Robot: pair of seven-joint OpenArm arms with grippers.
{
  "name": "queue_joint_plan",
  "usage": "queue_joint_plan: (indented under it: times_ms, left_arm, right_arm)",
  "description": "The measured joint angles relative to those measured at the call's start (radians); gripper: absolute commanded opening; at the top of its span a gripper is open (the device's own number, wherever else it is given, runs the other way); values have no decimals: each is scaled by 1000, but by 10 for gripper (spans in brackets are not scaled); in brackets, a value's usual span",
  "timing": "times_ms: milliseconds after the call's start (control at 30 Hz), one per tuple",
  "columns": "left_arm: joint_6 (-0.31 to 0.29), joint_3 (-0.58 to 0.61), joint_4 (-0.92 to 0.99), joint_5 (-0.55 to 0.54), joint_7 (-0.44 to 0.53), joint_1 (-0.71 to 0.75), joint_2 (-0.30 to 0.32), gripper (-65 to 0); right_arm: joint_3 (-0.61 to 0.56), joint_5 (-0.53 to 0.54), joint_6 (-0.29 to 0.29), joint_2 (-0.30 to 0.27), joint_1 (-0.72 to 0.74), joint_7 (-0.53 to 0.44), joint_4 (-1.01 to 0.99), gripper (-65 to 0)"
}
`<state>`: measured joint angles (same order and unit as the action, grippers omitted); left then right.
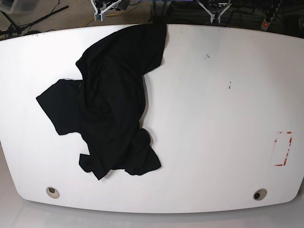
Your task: Fold the T-shirt properly
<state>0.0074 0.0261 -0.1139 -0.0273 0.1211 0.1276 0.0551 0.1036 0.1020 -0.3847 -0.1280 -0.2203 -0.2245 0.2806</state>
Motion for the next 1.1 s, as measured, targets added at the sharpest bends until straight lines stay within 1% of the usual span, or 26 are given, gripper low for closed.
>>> queue_joint_plan:
  times_ms: [33,100,300,567,733,800,967,1100]
  left_arm:
    - [1,0,-66,8,0,37,1,-371]
    - [0,6,-64,4,0,34,1,-371]
    - [0,8,-64,4,1,30,2,-371]
    - [0,8,-74,4,1,40,2,-371]
    - [0,5,-232,3,-2,126,2,-371]
    - [0,5,-301,3,7,167,2,-372]
    - [-4,5,-460,2,-1,270,10,-374]
    - [-4,2,-588,0,-5,357,16,-375]
  right_arm:
    - [0,-16,19,9,-12,-3,22,-428]
    - [0,-15,8,14,1,-3,13,-430]
    - [-1,-16,-1,24,22,-1,6,-430]
    - [-1,-16,1,19,10,0,7,-433]
    - [2,-14,0,21,-11,-2,22,-433]
    - [2,-8,0,21,-45,-3,68,-433]
    - [5,-5,3,20,-169,13,255,-433]
    - [7,-10,2,21,-270,71,395,-433]
